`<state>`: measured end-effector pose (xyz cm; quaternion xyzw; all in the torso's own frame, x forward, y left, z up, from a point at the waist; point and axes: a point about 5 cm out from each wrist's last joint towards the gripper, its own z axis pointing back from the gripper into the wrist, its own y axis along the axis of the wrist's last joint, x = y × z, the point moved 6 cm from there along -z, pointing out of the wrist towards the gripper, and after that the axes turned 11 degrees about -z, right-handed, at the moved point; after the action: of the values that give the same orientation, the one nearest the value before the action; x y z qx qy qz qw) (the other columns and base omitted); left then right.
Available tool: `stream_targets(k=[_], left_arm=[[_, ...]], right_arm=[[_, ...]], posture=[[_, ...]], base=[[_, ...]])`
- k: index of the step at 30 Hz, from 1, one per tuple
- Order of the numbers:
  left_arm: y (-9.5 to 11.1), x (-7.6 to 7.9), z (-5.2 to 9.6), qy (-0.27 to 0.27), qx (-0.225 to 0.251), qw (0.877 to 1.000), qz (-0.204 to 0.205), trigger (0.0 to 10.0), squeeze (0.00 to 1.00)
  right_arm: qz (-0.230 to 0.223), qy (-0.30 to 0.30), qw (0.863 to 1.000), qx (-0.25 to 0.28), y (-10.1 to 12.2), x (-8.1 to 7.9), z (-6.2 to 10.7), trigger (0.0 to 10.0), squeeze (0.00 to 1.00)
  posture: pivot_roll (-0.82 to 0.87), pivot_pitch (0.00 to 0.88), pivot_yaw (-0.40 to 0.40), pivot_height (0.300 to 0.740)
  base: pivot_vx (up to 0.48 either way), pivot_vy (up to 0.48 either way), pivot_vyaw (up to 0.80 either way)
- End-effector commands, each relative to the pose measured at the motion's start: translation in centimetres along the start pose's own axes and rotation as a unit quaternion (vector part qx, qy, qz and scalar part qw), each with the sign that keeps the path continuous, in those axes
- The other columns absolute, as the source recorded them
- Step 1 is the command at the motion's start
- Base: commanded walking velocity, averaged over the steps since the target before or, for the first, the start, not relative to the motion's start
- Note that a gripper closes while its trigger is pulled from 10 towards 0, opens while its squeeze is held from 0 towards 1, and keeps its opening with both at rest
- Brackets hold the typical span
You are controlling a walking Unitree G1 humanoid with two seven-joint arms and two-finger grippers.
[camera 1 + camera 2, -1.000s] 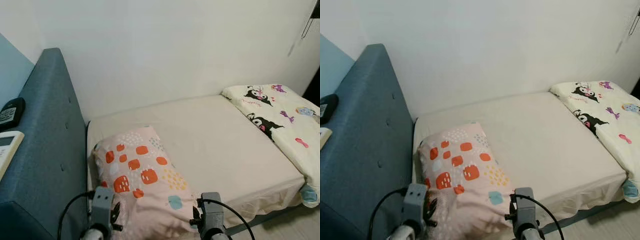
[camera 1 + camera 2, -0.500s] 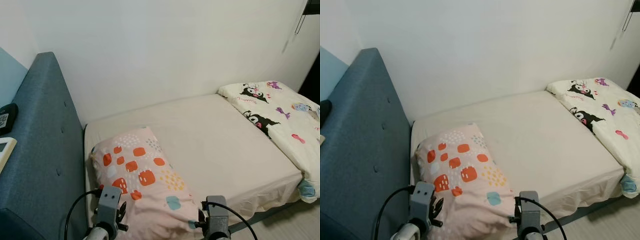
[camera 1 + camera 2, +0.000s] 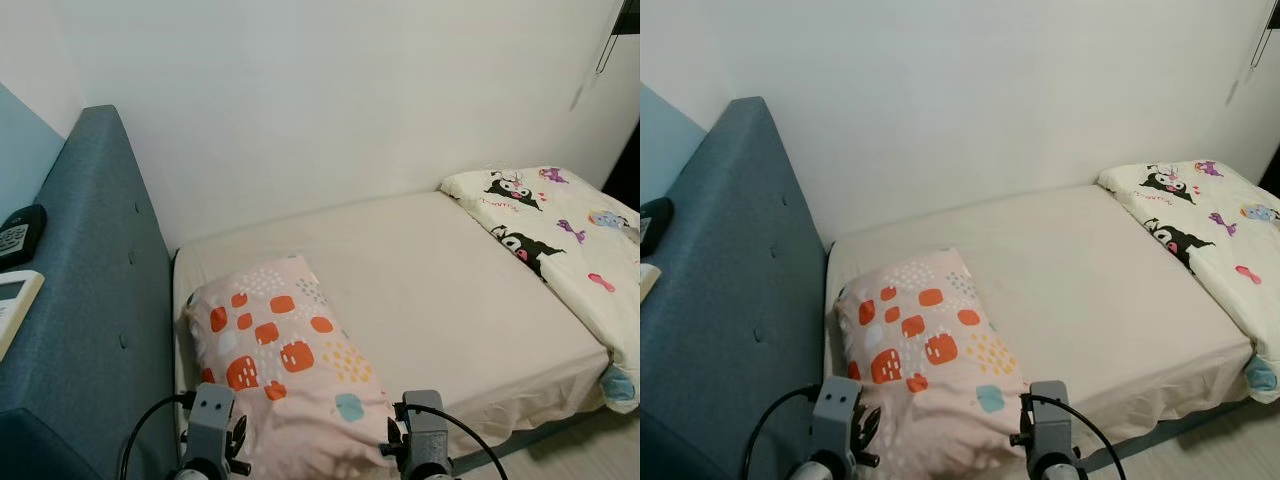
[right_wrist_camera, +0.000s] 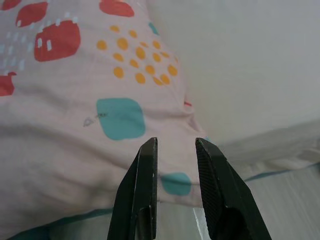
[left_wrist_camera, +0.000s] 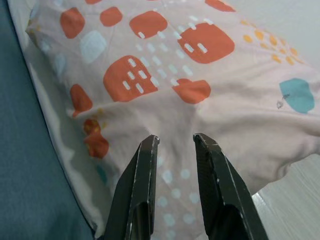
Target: Clean up the room
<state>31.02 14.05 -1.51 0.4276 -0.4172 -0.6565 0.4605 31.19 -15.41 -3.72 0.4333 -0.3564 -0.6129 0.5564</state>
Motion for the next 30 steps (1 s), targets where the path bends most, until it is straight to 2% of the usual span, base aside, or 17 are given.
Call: stream_targets(k=[1, 7, 9, 30], left_arm=[[-0.41, 0.18, 0.36, -0.005, -0.006, 1.0, -0.004, 10.0, 0.0], [-0.3, 0.23, 0.3, -0.002, -0.005, 1.0, -0.001, 10.0, 0.0], [-0.15, 0.11, 0.16, 0.004, -0.007, 1.0, 0.006, 10.0, 0.0], [-0.2, -0.03, -0.09, 0.001, -0.019, 1.0, -0.013, 10.0, 0.0]], right_arm=[[0.004, 0.005, 1.0, -0.004, -0.33, -0.32, 0.04, 10.0, 0.0], [0.003, 0.003, 1.0, -0.001, -0.18, -0.14, 0.05, 10.0, 0.0], [-0.019, -0.006, 1.0, 0.0, -0.13, 0.22, 0.06, 10.0, 0.0], [-0.021, -0.009, 1.0, -0.006, -0.22, 0.47, -0.06, 10.0, 0.0]], posture=[[0.03, 0.073, -0.028, 0.74], [0.03, 0.075, -0.029, 0.74], [0.03, 0.077, -0.031, 0.74], [0.03, 0.075, -0.026, 0.74]], base=[[0.0, -0.48, 0.8], [0.0, -0.476, 0.8], [0.0, 0.0, 0.0], [0.0, 0.0, 0.0]])
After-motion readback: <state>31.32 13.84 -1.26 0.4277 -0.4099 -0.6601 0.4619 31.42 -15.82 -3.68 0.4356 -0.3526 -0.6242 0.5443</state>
